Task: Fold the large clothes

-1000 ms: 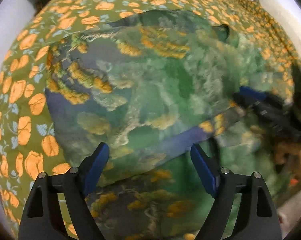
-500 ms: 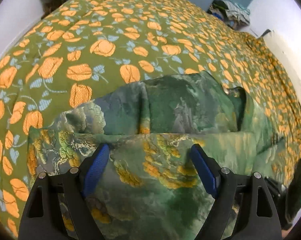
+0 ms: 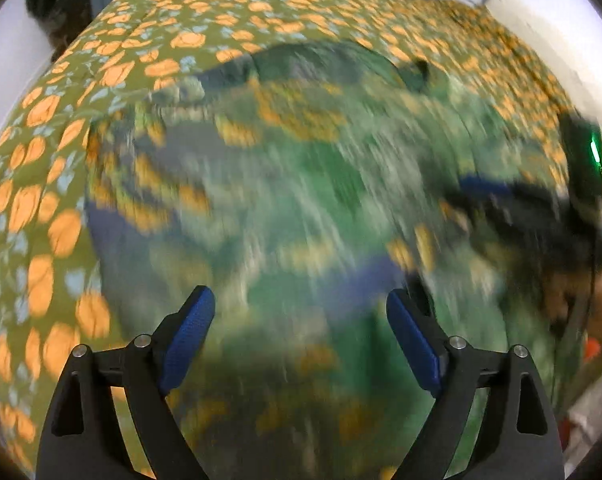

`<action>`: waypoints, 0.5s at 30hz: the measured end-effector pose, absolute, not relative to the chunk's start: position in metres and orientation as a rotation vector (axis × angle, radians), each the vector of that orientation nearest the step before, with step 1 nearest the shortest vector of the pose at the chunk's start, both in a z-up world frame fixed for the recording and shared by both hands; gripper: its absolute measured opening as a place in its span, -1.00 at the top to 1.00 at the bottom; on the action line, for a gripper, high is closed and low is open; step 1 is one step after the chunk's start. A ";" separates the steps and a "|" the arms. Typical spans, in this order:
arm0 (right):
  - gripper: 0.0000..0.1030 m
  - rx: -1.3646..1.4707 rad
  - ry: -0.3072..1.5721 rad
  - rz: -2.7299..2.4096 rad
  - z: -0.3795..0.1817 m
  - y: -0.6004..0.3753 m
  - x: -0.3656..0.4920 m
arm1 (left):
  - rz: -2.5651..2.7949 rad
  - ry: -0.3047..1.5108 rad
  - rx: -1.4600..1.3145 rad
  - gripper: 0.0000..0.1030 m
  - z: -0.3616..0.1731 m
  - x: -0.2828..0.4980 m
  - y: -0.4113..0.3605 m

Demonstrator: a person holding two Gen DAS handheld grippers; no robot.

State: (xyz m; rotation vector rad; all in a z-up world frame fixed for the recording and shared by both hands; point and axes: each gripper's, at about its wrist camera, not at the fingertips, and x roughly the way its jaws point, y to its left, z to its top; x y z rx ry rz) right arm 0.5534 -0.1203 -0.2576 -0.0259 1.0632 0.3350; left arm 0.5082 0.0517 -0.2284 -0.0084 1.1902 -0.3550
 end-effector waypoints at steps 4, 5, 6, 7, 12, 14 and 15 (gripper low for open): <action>0.14 -0.003 0.992 0.324 -0.226 -0.118 0.529 | -0.358 1.152 -0.012 -0.72 -0.202 0.460 0.068; 0.07 0.012 0.976 0.334 -0.219 -0.119 0.521 | -0.353 1.141 -0.021 -0.72 -0.196 0.450 0.073; -0.10 0.021 0.959 0.342 -0.211 -0.121 0.509 | -0.346 1.128 -0.027 -0.72 -0.189 0.438 0.079; -0.15 0.020 0.944 0.346 -0.205 -0.124 0.499 | -0.338 1.115 -0.026 -0.72 -0.184 0.431 0.081; -0.19 -0.011 0.898 0.355 -0.181 -0.151 0.441 | -0.229 1.032 0.050 -0.75 -0.149 0.385 0.105; -0.20 -0.018 0.893 0.335 -0.176 -0.174 0.419 | -0.194 1.014 0.068 -0.80 -0.139 0.370 0.118; -0.20 -0.023 0.893 0.319 -0.175 -0.185 0.409 | -0.172 1.004 0.073 -0.85 -0.135 0.363 0.126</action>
